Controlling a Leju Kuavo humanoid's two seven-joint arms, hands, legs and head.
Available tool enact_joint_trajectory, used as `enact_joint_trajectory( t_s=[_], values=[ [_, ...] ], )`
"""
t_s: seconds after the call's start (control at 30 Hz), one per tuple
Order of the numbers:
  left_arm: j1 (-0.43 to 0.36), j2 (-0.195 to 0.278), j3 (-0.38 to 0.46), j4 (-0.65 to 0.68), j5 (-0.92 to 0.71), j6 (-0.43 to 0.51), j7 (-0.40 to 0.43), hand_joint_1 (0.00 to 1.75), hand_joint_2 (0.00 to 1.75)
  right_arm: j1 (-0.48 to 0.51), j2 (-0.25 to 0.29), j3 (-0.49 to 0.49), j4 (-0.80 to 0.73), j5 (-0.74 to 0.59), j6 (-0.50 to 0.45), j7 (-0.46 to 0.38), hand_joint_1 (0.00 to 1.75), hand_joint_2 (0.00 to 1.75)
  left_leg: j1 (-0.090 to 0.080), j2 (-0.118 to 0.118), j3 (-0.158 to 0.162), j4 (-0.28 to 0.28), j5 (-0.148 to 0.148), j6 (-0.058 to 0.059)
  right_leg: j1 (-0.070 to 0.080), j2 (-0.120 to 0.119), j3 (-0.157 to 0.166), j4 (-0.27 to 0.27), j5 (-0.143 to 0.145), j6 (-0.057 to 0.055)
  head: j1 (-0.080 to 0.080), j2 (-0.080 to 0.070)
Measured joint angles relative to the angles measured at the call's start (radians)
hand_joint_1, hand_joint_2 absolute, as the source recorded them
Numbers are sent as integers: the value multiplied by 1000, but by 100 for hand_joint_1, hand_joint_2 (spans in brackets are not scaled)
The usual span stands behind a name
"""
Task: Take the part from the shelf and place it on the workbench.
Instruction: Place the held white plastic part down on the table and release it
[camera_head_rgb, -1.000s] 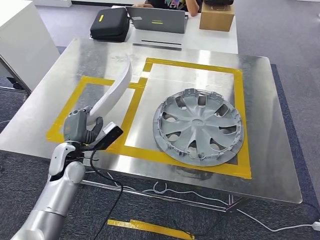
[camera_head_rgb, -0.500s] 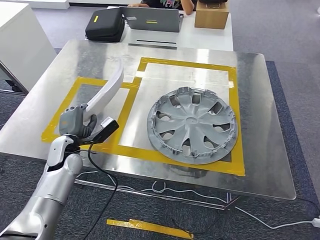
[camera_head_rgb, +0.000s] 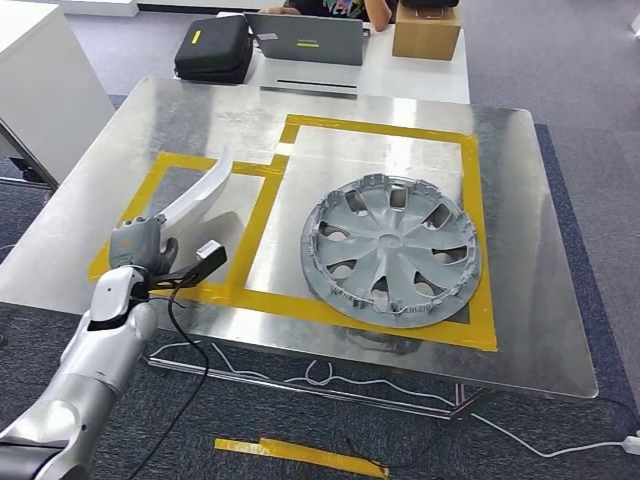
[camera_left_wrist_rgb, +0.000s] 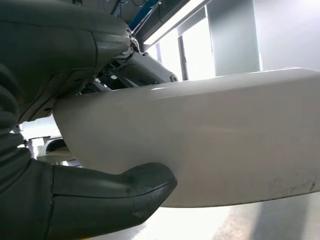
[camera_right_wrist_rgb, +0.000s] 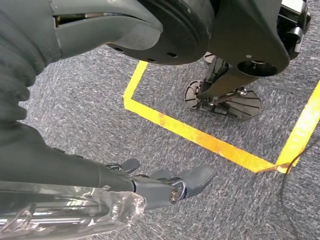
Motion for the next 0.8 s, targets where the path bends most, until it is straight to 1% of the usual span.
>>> enact_joint_trajectory(
  t_s=[0.23,0.37,0.53,0.67,0.8],
  values=[
    [-10,12,0,50,-20,0,11,175,175,0,2,0,0,0,1,-4,0,175,0,0,0,1,0,0,0,0,0,0,0,0,0,0],
    [-19,14,0,70,-27,0,12,0,175,0,2,0,1,0,2,-6,0,0,0,0,0,1,0,0,0,0,0,0,0,0,0,0],
    [-27,15,2,93,-25,14,-9,0,175,0,2,0,2,2,3,-6,0,0,0,0,0,1,0,0,0,0,0,0,0,0,0,0],
    [-28,12,14,100,9,44,-67,0,0,-1,2,0,3,4,3,-7,0,0,0,0,0,1,0,0,0,0,0,0,0,0,0,0],
    [-26,4,29,98,51,63,-115,0,0,-1,2,0,3,4,3,-7,0,0,0,0,0,1,0,0,0,0,0,0,0,0,0,0]
  ],
)
